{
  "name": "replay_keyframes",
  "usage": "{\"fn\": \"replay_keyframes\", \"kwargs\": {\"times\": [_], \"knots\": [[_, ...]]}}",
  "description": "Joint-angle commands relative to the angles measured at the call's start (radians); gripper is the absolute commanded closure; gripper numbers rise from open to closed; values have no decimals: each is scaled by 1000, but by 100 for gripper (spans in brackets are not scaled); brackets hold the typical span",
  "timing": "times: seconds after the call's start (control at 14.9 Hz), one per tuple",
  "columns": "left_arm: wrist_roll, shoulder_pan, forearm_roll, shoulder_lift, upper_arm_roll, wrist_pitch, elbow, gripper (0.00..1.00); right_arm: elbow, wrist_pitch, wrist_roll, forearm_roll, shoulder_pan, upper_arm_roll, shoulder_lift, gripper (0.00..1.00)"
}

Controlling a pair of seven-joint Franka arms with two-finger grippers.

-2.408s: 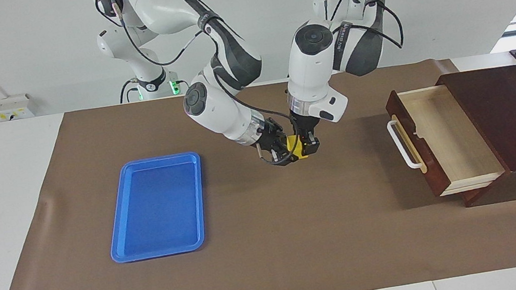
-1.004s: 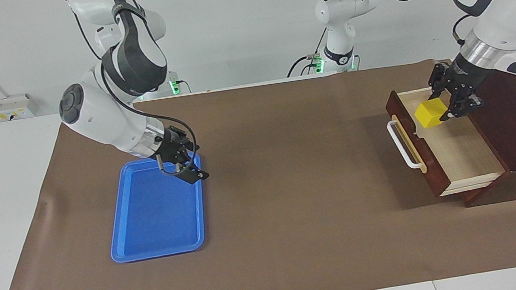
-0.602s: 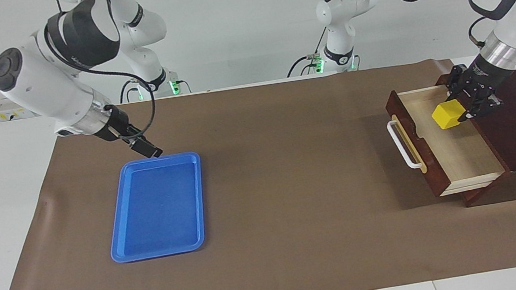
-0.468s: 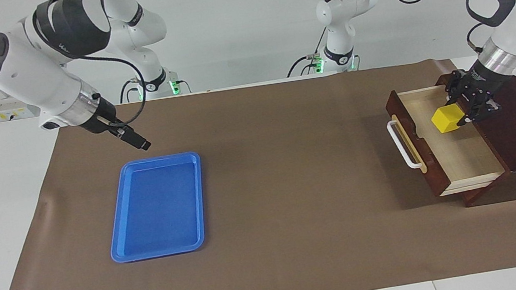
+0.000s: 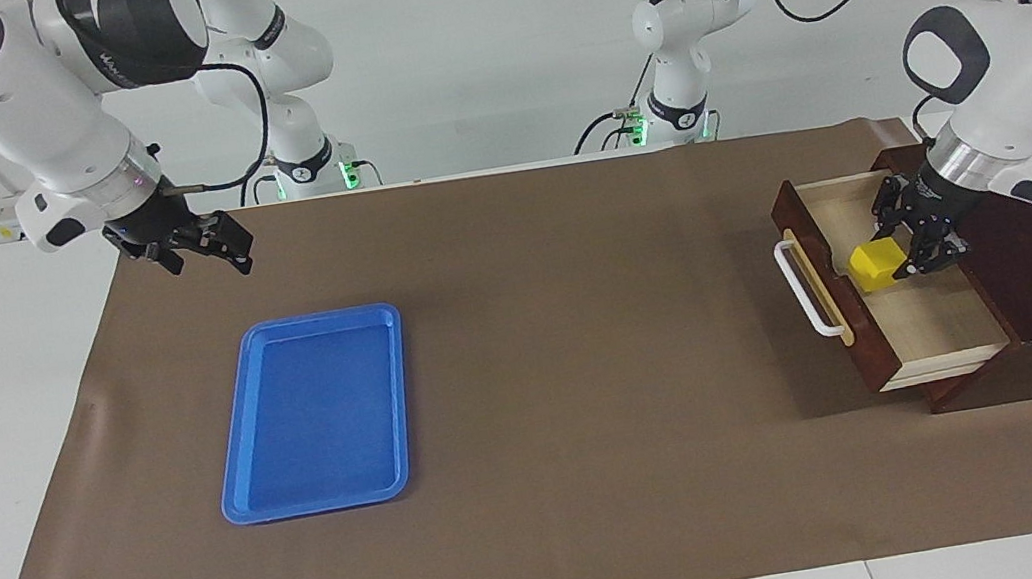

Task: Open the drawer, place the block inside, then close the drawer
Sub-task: 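Lower the left gripper's cube into the drawer while the right gripper retracts, then open the left gripper to release the cube inside the drawer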

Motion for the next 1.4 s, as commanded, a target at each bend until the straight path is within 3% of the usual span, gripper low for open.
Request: {"fn": "replay_keyframes", "kwargs": {"times": [0.0, 0.67, 0.8, 0.87, 1.0, 1.14, 1.34], "knots": [[25, 15, -4, -55, -6, 61, -105, 100, -16, 20, -108, -68, 0, 13, -12, 0], [25, 16, 40, -61, -6, 77, -133, 100, -15, 72, -167, -69, 3, 19, -9, 0], [26, 16, 40, -61, -6, 77, -131, 70, -16, 91, -167, -67, 3, 19, -9, 0], [26, 16, 40, -61, -6, 78, -130, 42, -16, 85, -167, -67, 4, 20, -9, 0], [25, 15, 55, -55, -6, 74, -117, 25, -16, 85, -171, -67, 3, 20, -9, 0], [23, 0, 89, -44, -6, 28, -70, 0, -16, 75, -190, -62, 3, 22, -11, 0], [8, -17, 82, -38, -12, -52, 28, 0, -16, 71, -225, -62, 6, 23, -12, 0]]}}
